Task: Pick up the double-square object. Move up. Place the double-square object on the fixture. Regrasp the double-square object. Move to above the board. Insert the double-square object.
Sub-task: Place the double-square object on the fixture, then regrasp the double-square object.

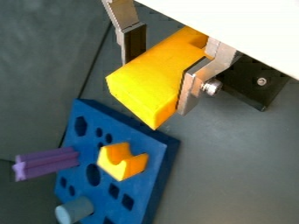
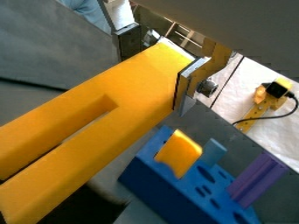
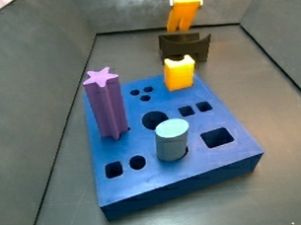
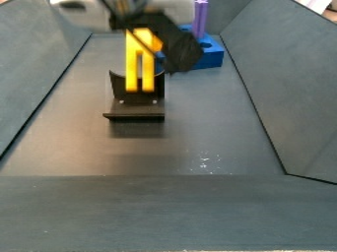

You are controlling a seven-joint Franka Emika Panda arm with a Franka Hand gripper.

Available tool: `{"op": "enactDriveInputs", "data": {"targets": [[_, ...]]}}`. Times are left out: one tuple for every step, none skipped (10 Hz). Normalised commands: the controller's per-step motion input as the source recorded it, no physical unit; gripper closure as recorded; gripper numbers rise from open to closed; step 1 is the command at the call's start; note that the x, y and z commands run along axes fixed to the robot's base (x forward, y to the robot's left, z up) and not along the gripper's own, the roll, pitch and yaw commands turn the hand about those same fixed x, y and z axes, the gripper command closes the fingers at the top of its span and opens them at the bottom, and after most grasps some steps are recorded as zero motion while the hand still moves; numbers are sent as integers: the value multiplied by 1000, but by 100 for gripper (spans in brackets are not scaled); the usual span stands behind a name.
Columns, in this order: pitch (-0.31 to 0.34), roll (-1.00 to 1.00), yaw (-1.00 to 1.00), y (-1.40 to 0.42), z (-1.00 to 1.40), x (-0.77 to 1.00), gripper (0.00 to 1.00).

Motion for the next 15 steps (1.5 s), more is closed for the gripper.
{"op": "enactDriveInputs", "data": {"targets": [[-47,-69,-77,96,-1000,105,100],[-65,-64,-59,75,-888,96,100],[-77,-67,-40,51,-637,80,100],[-82,-71,-23,33,-456,70,100],[-87,-71,-9,20,-281,63,100],[0,0,0,0,0,0,0],[14,0,-2,0,1000,0,0],[12,3,-1,1,1000,0,0],[14,14,3,8,1000,-13,0],[17,19,2,8,1000,-22,0],[26,24,0,11,1000,-31,0],[31,29,2,14,864,-35,0],[34,31,-1,12,735,-34,0],[43,34,-6,12,479,-33,0],[48,38,-9,14,284,-28,0]]}}
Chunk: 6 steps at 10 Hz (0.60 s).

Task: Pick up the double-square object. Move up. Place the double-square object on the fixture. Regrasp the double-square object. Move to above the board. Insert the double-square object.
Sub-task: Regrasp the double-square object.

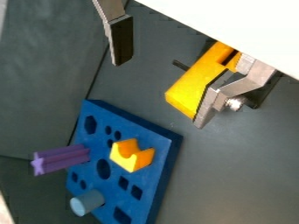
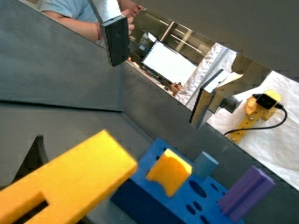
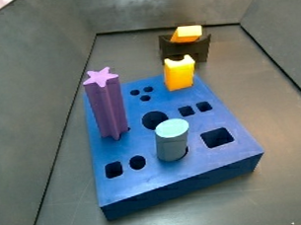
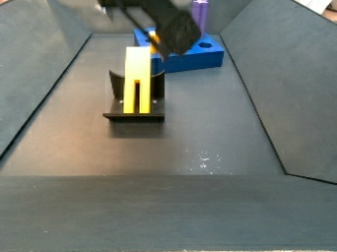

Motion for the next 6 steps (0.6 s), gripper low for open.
{"op": "enactDriveInputs", "data": {"targets": [[40,1000,40,-830,819,134,0],[41,1000,40,-828,771,143,0],[36,1000,39,-597,558,49,0],[33,1000,39,-462,426,15,0],[29,1000,38,-195,133,-13,0],[28,1000,39,-84,45,-7,0]]}}
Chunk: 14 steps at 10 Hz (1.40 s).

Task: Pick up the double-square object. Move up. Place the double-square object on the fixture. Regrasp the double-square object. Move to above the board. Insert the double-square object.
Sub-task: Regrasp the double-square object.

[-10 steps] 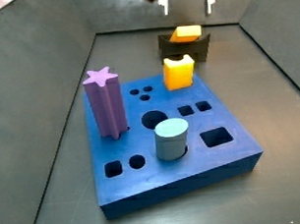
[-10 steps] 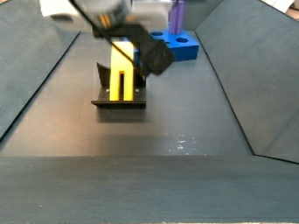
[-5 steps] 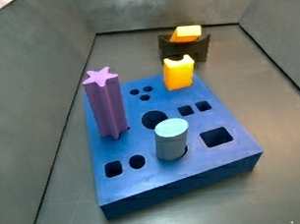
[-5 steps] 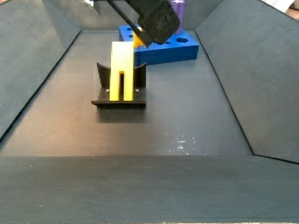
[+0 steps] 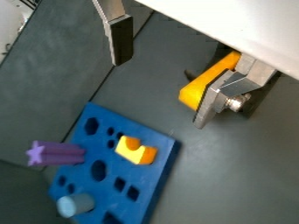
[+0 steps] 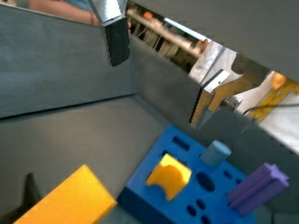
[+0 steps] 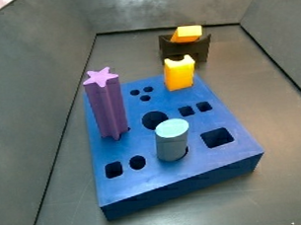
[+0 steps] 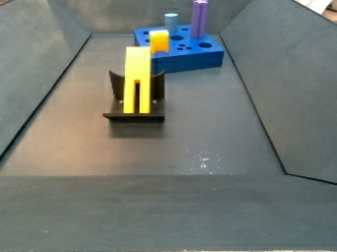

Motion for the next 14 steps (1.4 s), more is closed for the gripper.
{"op": "enactDriveInputs", "data": {"targets": [[29,1000,38,-48,40,-1,0],[28,1000,39,-49,34,-5,0],[24,1000,39,-36,21,-10,0],[22,1000,39,-28,14,-14,0],[19,1000,39,-24,7,-9,0],[16,1000,40,-19,2,-3,0],[14,1000,41,-16,6,1,0],[14,1000,41,-19,5,6,0],[18,1000,43,-14,5,4,0],[24,1000,43,-17,5,5,0],[29,1000,45,-19,5,16,0],[37,1000,46,-21,-2,28,0],[49,1000,49,-24,-7,47,0],[60,1000,52,-26,-5,60,0]]}}
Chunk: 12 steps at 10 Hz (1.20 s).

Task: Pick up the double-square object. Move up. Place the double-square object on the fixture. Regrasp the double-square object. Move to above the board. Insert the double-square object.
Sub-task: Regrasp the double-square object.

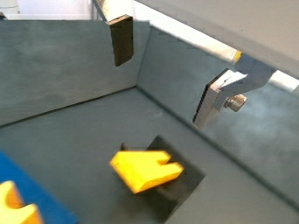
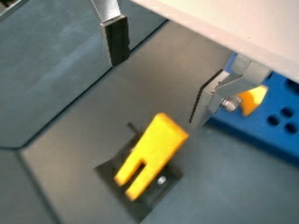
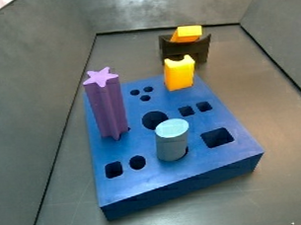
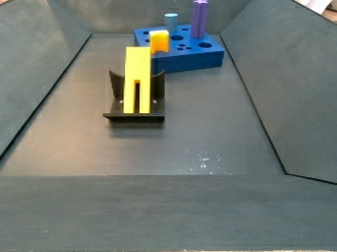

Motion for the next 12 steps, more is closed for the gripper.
{"op": "enactDriveInputs", "data": {"targets": [[74,1000,56,-32,-5,71,0],[90,1000,62,-34,-2,84,0],[118,1000,72,-39,-3,99,0],[140,1000,84,-42,-8,108,0],[165,1000,101,-48,-8,116,0],[191,1000,125,-51,-8,116,0],[227,1000,174,-52,-13,116,0],[221,854,201,-52,-11,118,0],[192,676,220,-57,-10,125,0],[163,497,234,-58,-14,133,0],[122,299,240,-48,-7,138,0],[90,220,237,-44,0,128,0]]}}
